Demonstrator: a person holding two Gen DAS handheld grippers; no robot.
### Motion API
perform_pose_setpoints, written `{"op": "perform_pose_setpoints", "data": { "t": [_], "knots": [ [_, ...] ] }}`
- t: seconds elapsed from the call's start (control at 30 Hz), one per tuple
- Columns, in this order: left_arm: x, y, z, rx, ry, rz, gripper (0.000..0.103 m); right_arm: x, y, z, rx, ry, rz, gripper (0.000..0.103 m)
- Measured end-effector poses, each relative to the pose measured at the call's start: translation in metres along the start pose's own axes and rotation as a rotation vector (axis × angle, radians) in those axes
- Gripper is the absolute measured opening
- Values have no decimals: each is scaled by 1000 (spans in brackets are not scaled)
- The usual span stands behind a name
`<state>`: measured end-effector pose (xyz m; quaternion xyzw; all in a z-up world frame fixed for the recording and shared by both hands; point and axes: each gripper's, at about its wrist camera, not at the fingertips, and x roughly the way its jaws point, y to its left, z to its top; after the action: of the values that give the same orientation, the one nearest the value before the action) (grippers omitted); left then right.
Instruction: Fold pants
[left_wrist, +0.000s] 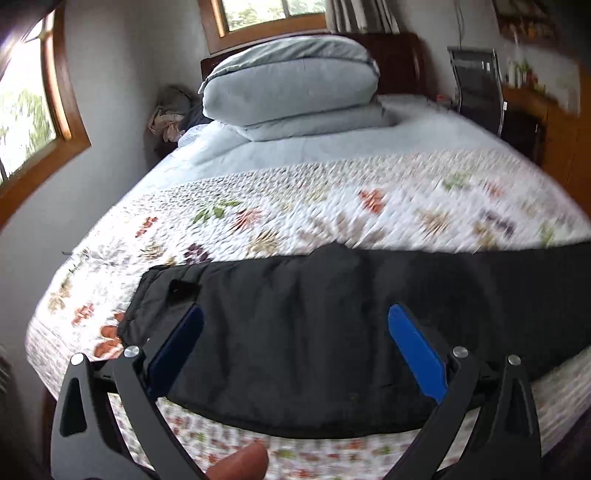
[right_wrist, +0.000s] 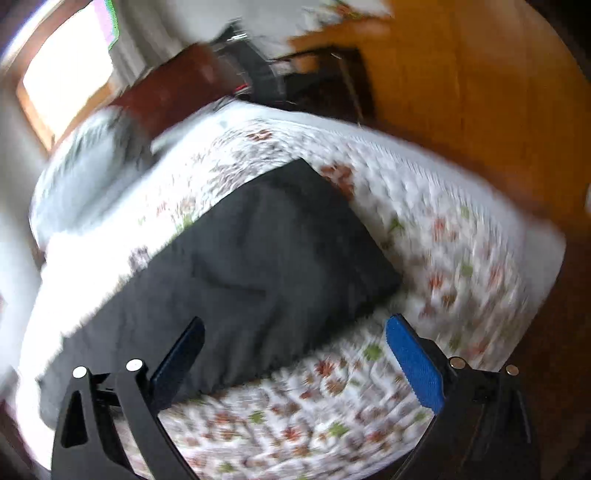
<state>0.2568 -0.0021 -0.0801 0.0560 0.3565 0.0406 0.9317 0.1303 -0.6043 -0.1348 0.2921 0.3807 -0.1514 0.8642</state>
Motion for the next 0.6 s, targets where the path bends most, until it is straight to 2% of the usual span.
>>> {"op": "perform_pose_setpoints", "data": {
  "t": [0.07,0.2,0.27,0.33,0.47,0.6],
  "knots": [
    [-5,-2,7,-27,-4,-25,100,14,-8,1,87,49,47,99],
    [-2,-2,18,-54,0,-17,100,33,-10,0,121,72,53,100],
    [-1,1,21,-76,0,-21,100,42,-4,2,127,63,34,100],
    [4,2,24,-77,2,-12,100,47,3,10,148,60,91,100],
    [11,7,25,-92,15,-24,100,53,12,25,189,54,104,100],
    [29,29,17,-113,48,-32,100,51,4,20,221,62,108,100]
  ]
}}
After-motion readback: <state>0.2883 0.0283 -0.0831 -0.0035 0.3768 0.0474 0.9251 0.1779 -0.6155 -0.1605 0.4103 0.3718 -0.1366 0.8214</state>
